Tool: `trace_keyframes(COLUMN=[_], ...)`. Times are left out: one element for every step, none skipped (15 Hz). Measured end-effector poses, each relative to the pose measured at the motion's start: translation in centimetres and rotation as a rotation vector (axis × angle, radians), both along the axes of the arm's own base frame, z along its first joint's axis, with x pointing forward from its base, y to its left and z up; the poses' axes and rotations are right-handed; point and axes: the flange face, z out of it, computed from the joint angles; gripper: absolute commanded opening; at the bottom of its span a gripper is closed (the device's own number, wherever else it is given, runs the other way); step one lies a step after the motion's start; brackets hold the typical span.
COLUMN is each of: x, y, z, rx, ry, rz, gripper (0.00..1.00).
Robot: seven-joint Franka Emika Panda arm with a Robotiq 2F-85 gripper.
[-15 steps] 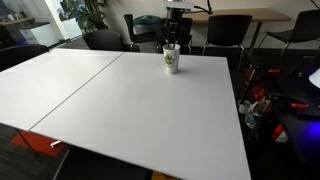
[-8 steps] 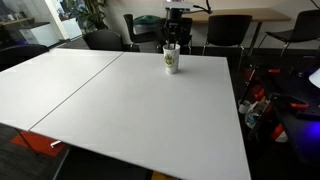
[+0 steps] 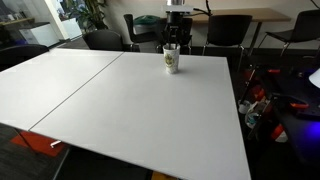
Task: Take the pen out of the cup and put it on the table
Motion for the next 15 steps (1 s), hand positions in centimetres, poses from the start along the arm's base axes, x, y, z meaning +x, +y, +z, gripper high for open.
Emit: trace_keyframes(x=[0.0, 0.0, 0.1, 0.1, 0.2, 0.2, 0.3, 0.4, 0.5, 0.6, 0.7, 0.8, 0.9, 1.0, 1.1], y=[0.0, 0.0, 0.0, 0.0, 0.0, 0.0, 0.1, 0.1, 0.1, 0.2, 0.2, 0.3, 0.3, 0.2, 0.2], z=[-0.1, -0.3, -0.4, -0.5, -0.6, -0.7, -0.8, -0.9, -1.1, -1.2, -1.3, -1.3, -1.3, -1.4, -1.4], rx=[0.000, 0.000, 0.000, 0.000, 0.000, 0.000, 0.001, 0.002, 0.004, 0.007, 0.012, 0.018, 0.023, 0.026, 0.029], ry=[0.002, 0.003, 0.004, 0.005, 0.005, 0.006, 0.006, 0.008, 0.010, 0.013, 0.017, 0.020, 0.024, 0.026, 0.027], rz=[0.000, 0.001, 0.001, 0.002, 0.002, 0.003, 0.004, 0.006, 0.008, 0.011, 0.014, 0.018, 0.021, 0.023, 0.024], gripper=[0.32, 0.32, 0.32, 0.32, 0.32, 0.32, 0.33, 0.29, 0.24, 0.07, 0.03, 0.00, 0.05, 0.05, 0.05])
